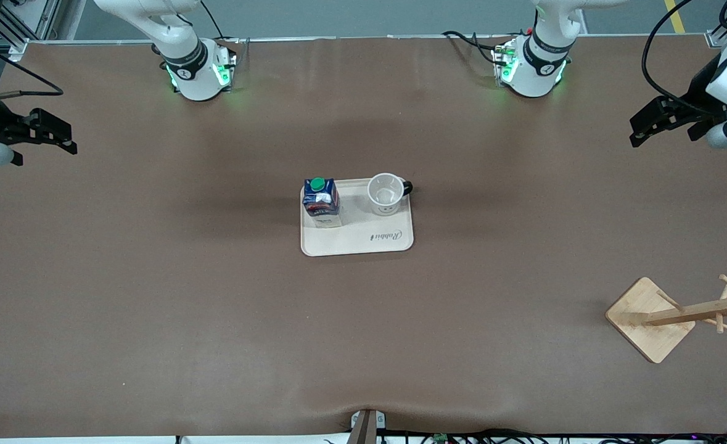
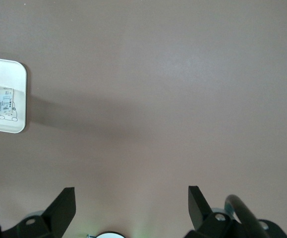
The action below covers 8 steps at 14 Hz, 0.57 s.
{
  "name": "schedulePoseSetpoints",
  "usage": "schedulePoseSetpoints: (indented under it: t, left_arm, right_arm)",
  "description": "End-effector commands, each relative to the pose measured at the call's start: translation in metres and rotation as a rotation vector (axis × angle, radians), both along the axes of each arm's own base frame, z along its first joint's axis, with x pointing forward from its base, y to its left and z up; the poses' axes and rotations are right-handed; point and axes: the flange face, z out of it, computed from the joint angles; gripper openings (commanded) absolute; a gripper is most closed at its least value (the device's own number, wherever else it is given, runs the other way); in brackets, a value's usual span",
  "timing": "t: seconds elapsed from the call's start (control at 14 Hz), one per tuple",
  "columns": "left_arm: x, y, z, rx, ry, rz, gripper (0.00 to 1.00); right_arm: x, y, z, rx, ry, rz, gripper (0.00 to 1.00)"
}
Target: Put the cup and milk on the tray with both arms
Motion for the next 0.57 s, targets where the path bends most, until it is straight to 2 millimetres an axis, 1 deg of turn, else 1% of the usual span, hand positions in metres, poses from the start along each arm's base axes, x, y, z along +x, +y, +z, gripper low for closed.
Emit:
schedulePoseSetpoints:
  t: [0.0,0.07,0.21,0.5]
  left_arm:
    - [0.0066,0.0025,0.0095,-0.011,-0.019,0.004,1.0]
    - [0.0084,0.0025,0.012,-0.012,-0.025,0.004,1.0]
    - [0.0129,0.0004,0.0051,-0.011,-0.01,-0.002,1.0]
    - [0.0071,0.0008,0.0063,-0.007,0.014,0.007,1.0]
  right_arm:
    - [0.0009,-0.0029,0.003,0.004,-0.004,0.004,1.0]
    - [0.0007,-0.0026,0.0029,0.007,-0.002,0.004,1.0]
    - [0.0005,-0.0026,0.0028,0.007,-0.001,0.004,1.0]
    - [0.0016,-0.0036,0.0024,0.005,-0.005,0.002,1.0]
